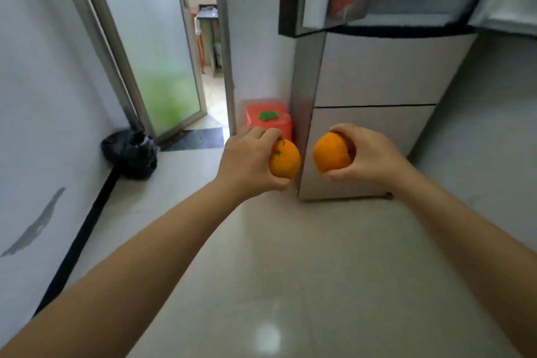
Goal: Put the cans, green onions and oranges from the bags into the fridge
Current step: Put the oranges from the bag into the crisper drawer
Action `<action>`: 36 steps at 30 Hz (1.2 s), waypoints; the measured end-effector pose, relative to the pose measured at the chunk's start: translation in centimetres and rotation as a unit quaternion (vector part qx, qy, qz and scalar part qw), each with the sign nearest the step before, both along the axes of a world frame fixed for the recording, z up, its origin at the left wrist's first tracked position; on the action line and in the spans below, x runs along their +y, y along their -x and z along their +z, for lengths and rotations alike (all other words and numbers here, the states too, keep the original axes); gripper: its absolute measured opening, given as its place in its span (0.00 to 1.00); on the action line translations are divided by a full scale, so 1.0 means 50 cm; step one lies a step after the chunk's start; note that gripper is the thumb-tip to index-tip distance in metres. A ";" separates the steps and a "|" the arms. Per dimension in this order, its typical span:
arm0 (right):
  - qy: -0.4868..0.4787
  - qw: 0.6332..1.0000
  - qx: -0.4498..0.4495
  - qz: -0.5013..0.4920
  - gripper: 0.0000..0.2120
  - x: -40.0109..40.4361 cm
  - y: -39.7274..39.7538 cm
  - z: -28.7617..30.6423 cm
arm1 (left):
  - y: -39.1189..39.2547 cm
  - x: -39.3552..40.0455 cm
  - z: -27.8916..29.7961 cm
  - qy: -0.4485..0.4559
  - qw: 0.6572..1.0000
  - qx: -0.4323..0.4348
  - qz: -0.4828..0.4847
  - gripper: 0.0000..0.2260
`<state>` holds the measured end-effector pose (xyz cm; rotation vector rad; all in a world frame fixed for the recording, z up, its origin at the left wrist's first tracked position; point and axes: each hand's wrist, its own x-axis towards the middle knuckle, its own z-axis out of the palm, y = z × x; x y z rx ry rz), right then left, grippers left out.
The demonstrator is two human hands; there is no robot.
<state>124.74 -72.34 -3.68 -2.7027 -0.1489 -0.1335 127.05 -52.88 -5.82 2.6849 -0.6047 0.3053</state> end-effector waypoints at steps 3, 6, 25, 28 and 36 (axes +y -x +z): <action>-0.028 0.999 -0.023 -0.023 0.34 -0.150 -0.024 0.106 | -0.061 -0.151 0.095 0.017 0.998 -0.054 -0.030 0.32; -0.048 0.997 -0.052 -0.035 0.34 -0.294 -0.064 0.187 | -0.131 -0.304 0.174 0.051 0.994 -0.084 -0.050 0.31; 0.035 0.976 -0.211 -0.033 0.34 -0.884 -0.724 0.490 | -0.767 -0.902 0.495 0.071 0.988 -0.137 0.023 0.32; 0.050 0.971 -0.227 -0.049 0.34 -0.931 -0.864 0.541 | -0.909 -0.954 0.539 0.069 0.988 -0.137 0.030 0.31; 0.133 0.976 -0.160 -0.060 0.30 -1.074 -1.213 0.611 | -1.240 -1.096 0.607 -0.003 0.995 -0.092 0.043 0.27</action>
